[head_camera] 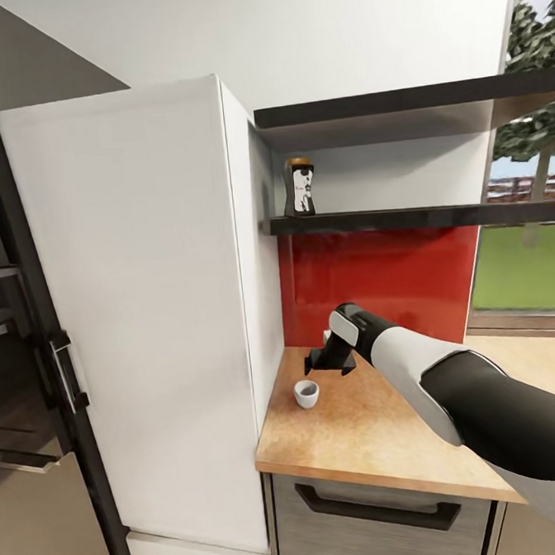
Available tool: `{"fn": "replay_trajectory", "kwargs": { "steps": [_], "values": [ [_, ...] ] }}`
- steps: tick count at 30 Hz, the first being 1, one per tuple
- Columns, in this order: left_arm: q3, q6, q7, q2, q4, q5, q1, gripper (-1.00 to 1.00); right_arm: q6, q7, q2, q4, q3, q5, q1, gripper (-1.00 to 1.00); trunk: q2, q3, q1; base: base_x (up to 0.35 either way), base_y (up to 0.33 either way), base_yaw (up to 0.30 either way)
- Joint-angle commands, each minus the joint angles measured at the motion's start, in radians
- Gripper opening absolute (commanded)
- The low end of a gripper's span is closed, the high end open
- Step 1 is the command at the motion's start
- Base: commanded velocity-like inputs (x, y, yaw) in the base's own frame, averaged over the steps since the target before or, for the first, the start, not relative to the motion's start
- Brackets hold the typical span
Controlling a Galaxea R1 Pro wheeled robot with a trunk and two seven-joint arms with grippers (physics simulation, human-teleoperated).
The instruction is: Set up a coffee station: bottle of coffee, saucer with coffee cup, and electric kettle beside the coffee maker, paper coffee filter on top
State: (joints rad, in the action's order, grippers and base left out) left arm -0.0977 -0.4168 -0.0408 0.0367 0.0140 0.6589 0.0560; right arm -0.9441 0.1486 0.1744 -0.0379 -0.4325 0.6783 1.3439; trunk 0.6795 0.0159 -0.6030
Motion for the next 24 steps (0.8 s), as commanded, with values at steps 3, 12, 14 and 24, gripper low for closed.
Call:
{"fn": "replay_trajectory", "kwargs": {
  "steps": [3, 12, 14, 24],
  "values": [
    [-0.008, -0.001, -0.003, 0.000, 0.001, -0.001, 0.001, 1.00, -0.005, 0.006, 0.000, -0.001, -0.003, 0.011, 0.000, 1.00, 0.021, -0.009, -0.012, 0.000, 0.000, 0.000],
    [-0.007, 0.000, -0.002, 0.000, 0.001, -0.001, 0.001, 1.00, 0.001, 0.006, 0.000, 0.000, -0.003, 0.009, 0.000, 1.00, 0.084, -0.038, -0.046, 0.000, 0.000, 0.000],
    [-0.007, 0.000, -0.002, 0.000, 0.001, -0.001, 0.001, 1.00, 0.002, 0.007, 0.000, 0.000, -0.003, 0.001, 0.000, 1.00, 0.098, -0.044, -0.054, 0.000, 0.000, 0.000],
    [-0.007, 0.000, -0.002, 0.002, 0.001, -0.003, 0.001, 1.00, 0.005, 0.006, 0.000, 0.019, -0.003, -0.027, 0.000, 1.00, 0.168, -0.075, -0.092, 0.000, 0.000, 0.000]
  ]
}}
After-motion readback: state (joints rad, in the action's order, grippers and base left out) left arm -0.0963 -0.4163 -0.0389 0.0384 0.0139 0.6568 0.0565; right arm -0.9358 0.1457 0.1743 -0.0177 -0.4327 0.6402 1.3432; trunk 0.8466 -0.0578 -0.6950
